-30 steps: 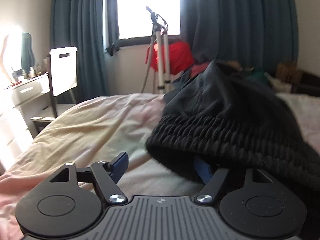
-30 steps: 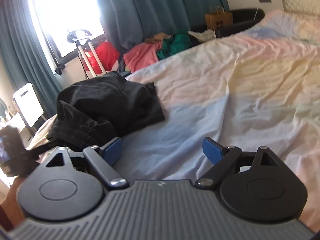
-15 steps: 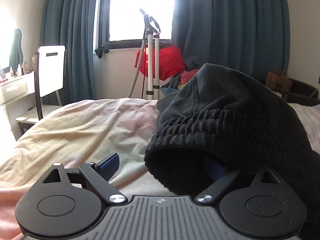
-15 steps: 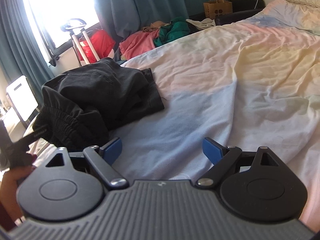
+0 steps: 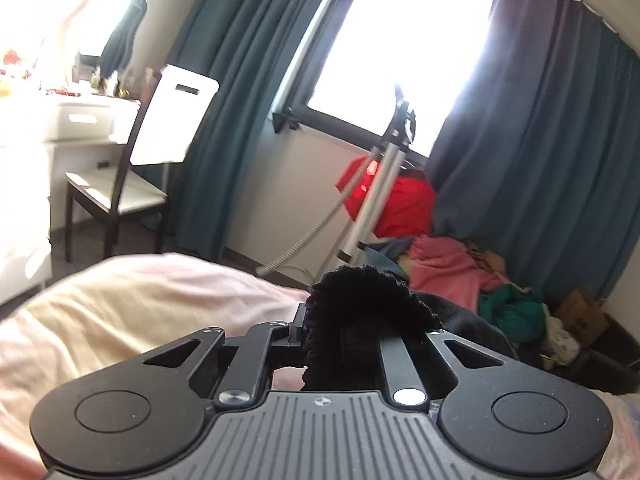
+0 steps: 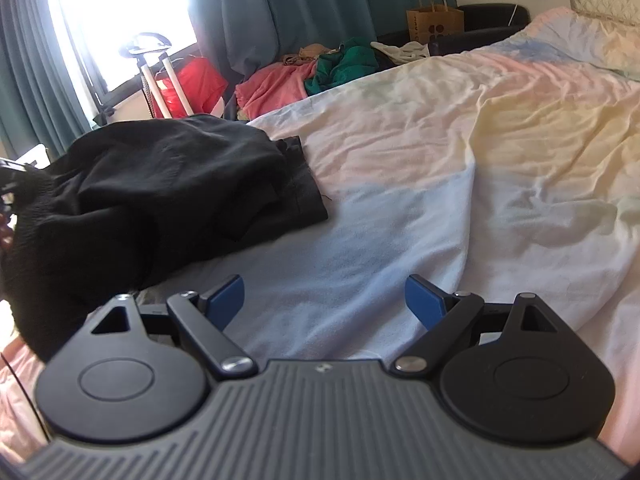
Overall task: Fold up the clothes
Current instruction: 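Move the left gripper onto the ribbed waistband of the black sweatpants, then close the left gripper on the waistband while the right gripper grasps the pants fabric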
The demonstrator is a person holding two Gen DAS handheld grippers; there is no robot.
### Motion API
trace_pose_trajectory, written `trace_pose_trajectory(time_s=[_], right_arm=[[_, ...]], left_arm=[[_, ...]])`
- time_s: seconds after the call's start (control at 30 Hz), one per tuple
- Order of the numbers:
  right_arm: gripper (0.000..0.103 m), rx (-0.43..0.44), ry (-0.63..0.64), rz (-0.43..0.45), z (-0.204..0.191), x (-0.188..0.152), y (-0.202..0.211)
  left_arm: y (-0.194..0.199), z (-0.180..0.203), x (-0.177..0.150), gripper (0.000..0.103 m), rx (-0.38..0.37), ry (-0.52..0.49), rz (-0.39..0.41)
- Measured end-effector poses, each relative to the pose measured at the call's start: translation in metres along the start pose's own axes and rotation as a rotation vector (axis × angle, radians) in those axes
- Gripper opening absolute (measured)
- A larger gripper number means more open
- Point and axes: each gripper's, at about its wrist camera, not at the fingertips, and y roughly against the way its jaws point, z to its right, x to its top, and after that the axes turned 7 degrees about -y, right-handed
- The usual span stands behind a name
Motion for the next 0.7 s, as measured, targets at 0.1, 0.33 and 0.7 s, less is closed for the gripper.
trace_pose_trajectory(time_s=[0.1, 0.33, 0.7], right_arm=[[0.089, -0.01, 0.012, -0.004, -0.002, -0.001, -0.006], [0.089, -0.014, 0.031, 0.001, -0.007, -0.005, -0.018], [0.089, 0.041, 0.071, 0.041, -0.021, -0.006, -0.003]], left_arm=[[-0.028, -0.02, 0.03, 0.014, 0.141, -0.083, -0.029], [-0.091, -0.088, 0.014, 0.037, 0.164, -0.123, -0.358], [0.082, -0.103, -0.026, 0.086, 0.073, -0.014, -0.342]])
